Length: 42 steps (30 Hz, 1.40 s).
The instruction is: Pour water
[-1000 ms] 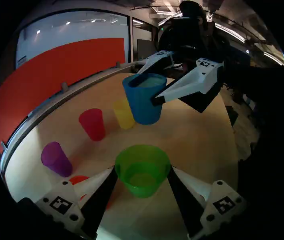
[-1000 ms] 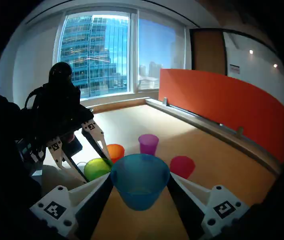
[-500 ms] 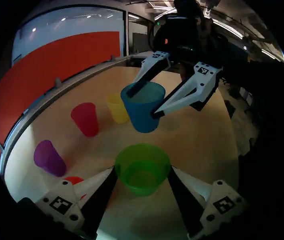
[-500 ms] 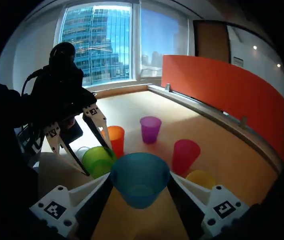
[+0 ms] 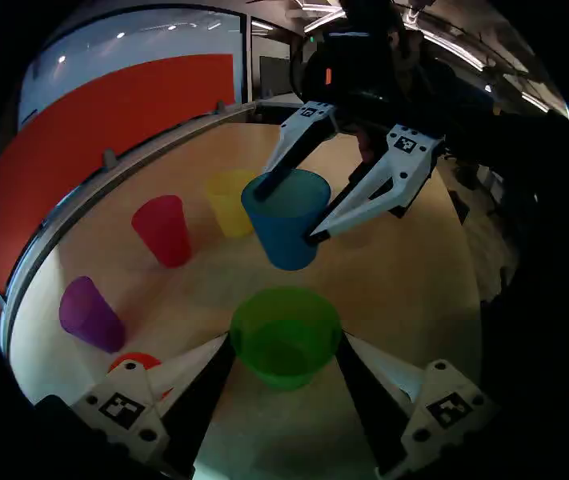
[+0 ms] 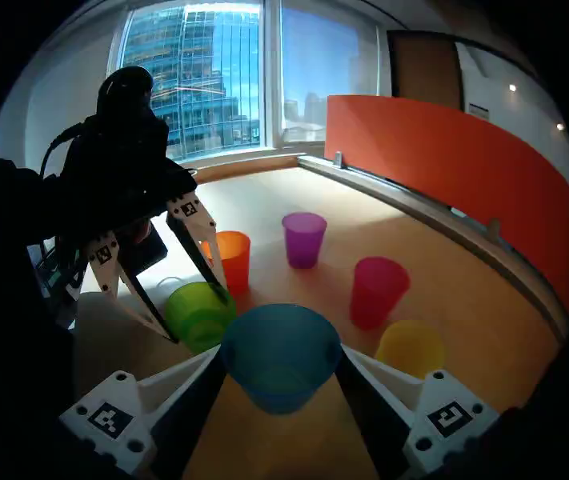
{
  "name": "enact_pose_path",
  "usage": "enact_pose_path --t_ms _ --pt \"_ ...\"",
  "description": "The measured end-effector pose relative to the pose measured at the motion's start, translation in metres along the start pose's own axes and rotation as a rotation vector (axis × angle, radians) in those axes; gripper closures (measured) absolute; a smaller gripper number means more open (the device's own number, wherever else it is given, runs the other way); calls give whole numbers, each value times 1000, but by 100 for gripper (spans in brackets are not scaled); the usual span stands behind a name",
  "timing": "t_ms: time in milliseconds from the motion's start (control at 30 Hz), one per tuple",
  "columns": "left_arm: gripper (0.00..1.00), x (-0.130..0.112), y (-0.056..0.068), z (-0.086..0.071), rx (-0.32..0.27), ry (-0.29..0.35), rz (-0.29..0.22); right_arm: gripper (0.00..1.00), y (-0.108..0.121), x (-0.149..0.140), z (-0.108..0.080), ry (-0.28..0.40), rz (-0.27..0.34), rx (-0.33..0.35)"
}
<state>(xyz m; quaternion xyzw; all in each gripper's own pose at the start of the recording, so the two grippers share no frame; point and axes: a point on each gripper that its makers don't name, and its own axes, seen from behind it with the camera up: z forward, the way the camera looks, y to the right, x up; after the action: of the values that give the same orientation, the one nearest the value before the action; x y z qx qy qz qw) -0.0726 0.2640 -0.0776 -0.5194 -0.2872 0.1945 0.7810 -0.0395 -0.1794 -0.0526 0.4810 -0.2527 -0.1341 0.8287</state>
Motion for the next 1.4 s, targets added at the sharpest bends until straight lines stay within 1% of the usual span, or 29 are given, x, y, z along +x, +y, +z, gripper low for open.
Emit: enact_pose_path --t_ms 367,633,767,833,967,1167,1400 --pt "14 -3 2 1 -4 1 1 7 -3 -13 3 -22 10 -1" --pt "13 -7 2 0 1 -3 5 7 -7 -22 5 -40 3 -2" --pt "9 -8 3 0 3 -8 8 7 -9 -23 6 -44 3 1" --pt "3 -8 1 0 7 -10 4 7 -10 -24 7 -46 2 2" --pt "3 -9 -1 0 16 -12 -2 7 -11 -26 8 -50 -4 2" --pt "3 -12 2 -1 13 -19 6 7 -14 -30 13 -58 -6 8" --pt "3 -13 2 -6 21 -14 6 7 -16 -37 18 -62 -3 7"
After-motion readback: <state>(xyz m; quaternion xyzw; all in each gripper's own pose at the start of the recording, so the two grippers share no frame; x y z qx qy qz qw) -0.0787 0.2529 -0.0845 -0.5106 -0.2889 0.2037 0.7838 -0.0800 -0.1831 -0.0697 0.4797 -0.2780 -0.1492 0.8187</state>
